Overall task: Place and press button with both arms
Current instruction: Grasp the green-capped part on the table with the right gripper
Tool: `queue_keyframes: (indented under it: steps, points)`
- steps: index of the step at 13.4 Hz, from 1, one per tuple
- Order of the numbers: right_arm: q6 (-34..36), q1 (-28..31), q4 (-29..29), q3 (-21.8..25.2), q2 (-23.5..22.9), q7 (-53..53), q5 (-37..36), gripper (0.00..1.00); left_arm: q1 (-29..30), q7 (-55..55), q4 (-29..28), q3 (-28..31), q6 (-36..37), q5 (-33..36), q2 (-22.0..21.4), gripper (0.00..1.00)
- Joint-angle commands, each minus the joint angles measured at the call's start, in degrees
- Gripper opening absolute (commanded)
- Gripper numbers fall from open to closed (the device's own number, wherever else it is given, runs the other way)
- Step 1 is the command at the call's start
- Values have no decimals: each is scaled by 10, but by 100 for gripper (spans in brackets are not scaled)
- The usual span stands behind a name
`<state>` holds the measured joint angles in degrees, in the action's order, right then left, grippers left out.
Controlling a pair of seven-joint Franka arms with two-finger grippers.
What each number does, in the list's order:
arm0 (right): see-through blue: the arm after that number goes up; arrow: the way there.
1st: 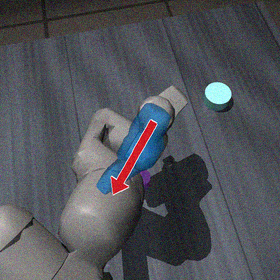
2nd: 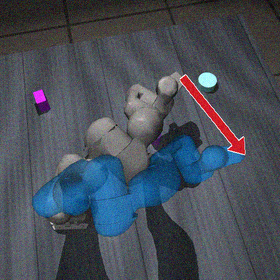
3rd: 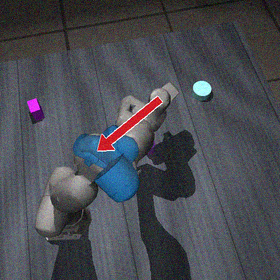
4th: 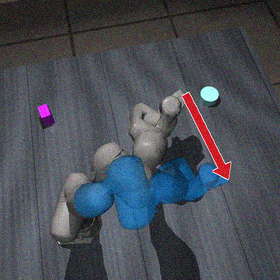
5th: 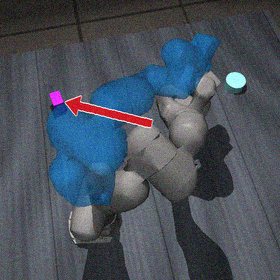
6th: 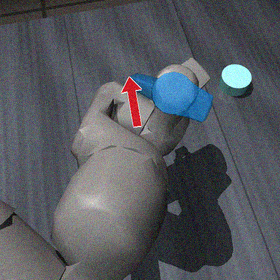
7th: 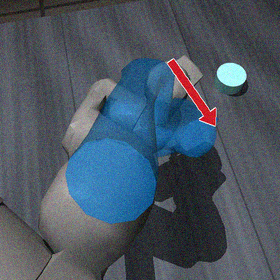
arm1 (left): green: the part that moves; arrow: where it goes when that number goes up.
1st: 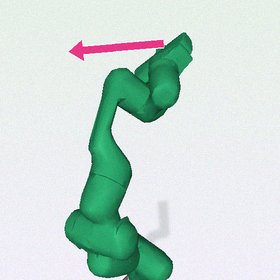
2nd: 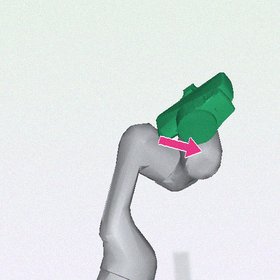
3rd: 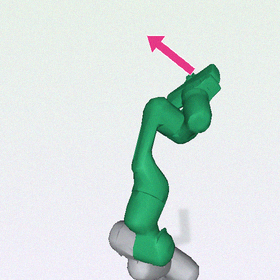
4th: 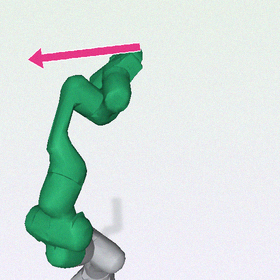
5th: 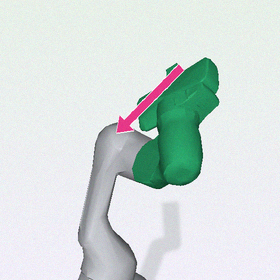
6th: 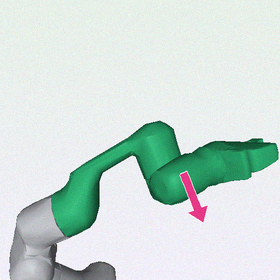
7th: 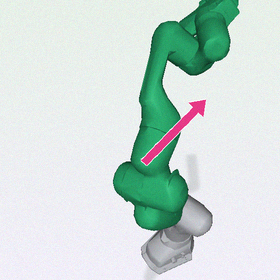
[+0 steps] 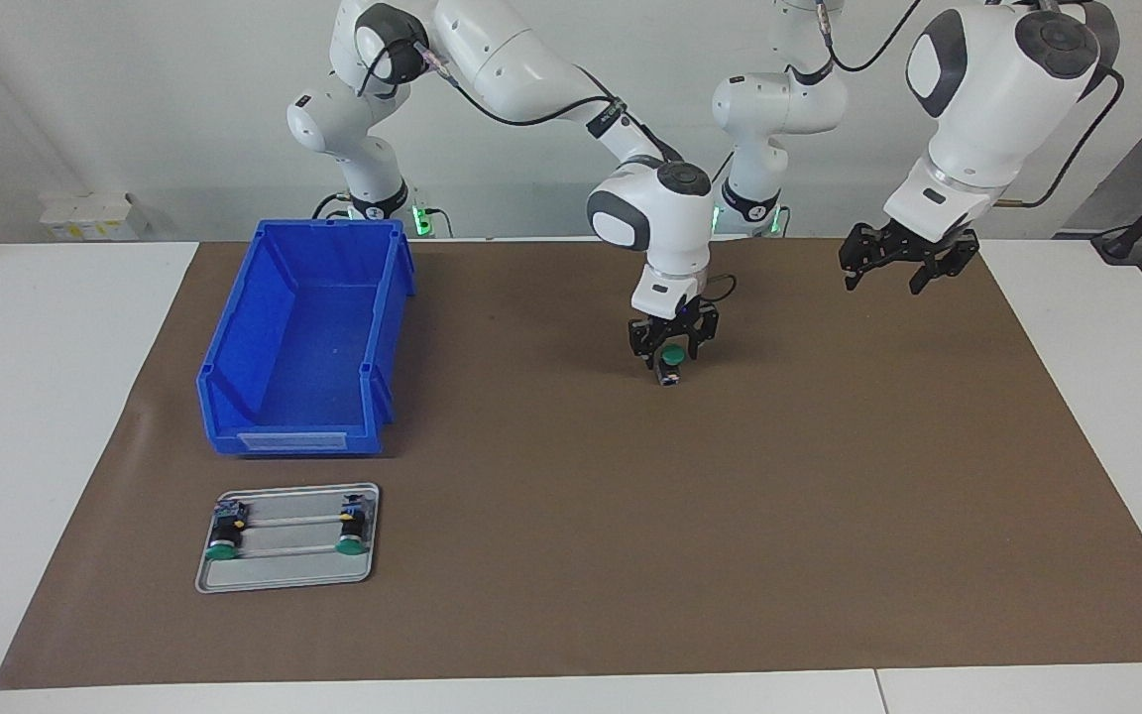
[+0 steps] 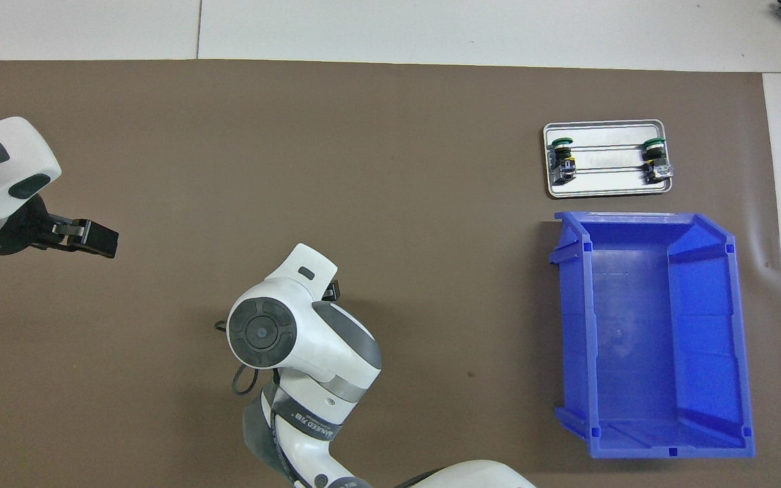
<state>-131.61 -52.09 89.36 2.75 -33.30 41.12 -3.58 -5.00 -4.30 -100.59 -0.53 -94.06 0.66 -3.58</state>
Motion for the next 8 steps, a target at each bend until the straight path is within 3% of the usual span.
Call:
queue_keyframes:
  steps: [1, 5, 8]
  points:
    - [-10, 2, 14, 1, 8, 2, -13, 0, 3, -8, -25, -1, -15, -7, -24, 90]
    - [10, 7, -9, 6, 10, 32, -13, 0, 3, -9, -26, -2, -15, -7, -24, 90]
    - [34, 53, 2, 19, 75, 28, -15, 0, 1, -10, -16, -2, -19, -5, -20, 94]
